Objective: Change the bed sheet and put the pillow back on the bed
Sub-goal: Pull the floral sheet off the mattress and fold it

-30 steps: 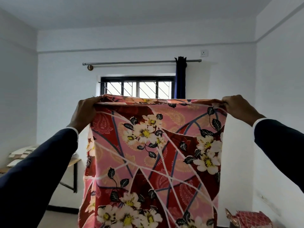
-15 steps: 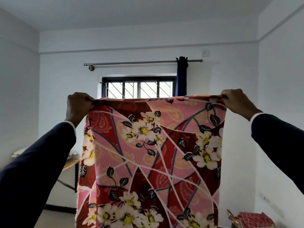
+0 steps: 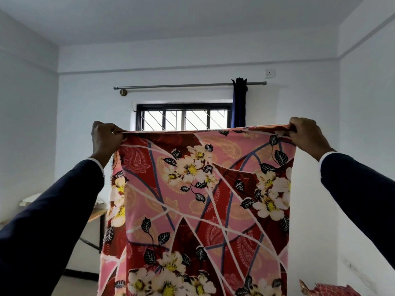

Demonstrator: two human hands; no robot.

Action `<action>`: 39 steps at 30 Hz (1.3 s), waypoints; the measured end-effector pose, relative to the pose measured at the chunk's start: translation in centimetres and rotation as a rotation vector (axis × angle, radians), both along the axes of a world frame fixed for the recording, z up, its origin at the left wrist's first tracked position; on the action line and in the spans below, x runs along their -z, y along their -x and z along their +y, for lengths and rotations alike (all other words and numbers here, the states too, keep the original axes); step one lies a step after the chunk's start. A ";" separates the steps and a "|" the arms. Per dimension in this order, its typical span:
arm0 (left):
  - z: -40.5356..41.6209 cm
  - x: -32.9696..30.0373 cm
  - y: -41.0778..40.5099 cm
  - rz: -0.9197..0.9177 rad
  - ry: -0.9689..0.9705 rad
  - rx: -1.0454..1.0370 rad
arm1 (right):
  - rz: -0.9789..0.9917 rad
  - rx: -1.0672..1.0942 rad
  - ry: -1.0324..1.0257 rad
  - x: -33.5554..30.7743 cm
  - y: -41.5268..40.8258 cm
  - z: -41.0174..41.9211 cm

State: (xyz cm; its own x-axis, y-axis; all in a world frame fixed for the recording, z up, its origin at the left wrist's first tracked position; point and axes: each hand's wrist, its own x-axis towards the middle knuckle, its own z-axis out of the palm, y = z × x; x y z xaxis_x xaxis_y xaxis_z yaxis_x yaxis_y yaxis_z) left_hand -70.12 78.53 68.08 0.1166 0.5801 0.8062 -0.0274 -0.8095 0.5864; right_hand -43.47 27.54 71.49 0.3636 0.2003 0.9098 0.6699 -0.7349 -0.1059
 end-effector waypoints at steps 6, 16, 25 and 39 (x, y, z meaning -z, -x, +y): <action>-1.0 -0.1 -0.5 0.070 -0.037 0.032 | -0.027 -0.005 -0.091 0.0 -0.8 -0.4; -0.4 -0.4 0.1 0.174 -0.227 0.138 | 0.233 0.002 -0.117 -0.4 -2.7 -1.7; 0.6 1.0 -0.2 0.204 -0.307 0.174 | 0.706 -0.404 -0.480 1.7 -2.1 -1.2; 0.2 0.5 0.8 0.512 -0.782 -0.146 | 0.452 -0.511 -0.167 0.4 0.7 -1.5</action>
